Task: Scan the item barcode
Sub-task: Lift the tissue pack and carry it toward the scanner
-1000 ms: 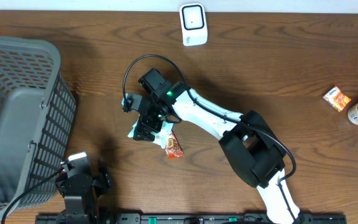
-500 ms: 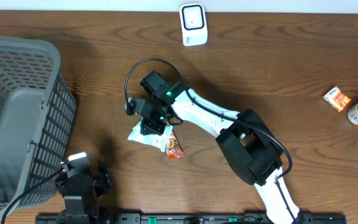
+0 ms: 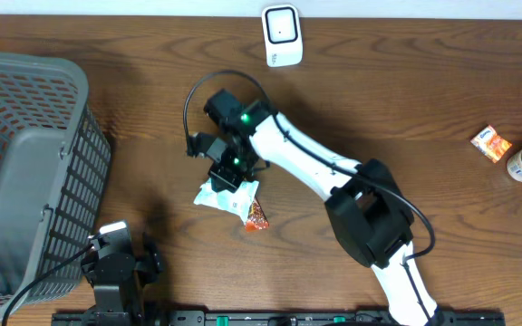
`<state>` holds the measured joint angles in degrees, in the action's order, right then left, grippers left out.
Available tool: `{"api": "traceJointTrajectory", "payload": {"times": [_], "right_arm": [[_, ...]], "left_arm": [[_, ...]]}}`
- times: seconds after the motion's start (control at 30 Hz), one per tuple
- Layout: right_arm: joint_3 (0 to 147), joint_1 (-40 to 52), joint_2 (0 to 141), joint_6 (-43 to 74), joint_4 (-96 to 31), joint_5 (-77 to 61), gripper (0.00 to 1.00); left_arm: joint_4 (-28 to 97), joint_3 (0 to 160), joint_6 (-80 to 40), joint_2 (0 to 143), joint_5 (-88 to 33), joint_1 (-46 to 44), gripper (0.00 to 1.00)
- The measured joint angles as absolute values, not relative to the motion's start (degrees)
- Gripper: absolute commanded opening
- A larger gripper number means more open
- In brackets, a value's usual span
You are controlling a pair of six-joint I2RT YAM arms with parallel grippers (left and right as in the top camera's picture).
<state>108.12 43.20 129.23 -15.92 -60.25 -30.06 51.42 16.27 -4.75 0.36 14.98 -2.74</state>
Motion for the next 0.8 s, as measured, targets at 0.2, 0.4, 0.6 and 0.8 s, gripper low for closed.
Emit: {"api": "traceJointTrajectory", "payload": {"times": [0.2,0.4,0.6,0.8], "right_arm": [[115.94,38.70,127.28,-7.05,-68.79,-35.75,0.01],[117.25,29.61,125.40,2.74,-70.91,-40.49,0.01],[117.25,19.16,125.40,10.96,-73.76,-39.24,0.01],[117.25,13.21,124.36,12.58,-77.91,-38.74,0.01]], "left_arm": [[51.42,16.27,-4.73,0.36,14.96,-2.74,0.85],[51.42,16.27,-4.73,0.36,14.96,-2.74,0.85],[51.42,16.27,-4.73,0.36,14.96,-2.74,0.85],[51.42,16.27,-4.73,0.36,14.98,-2.74,0.85]]}}
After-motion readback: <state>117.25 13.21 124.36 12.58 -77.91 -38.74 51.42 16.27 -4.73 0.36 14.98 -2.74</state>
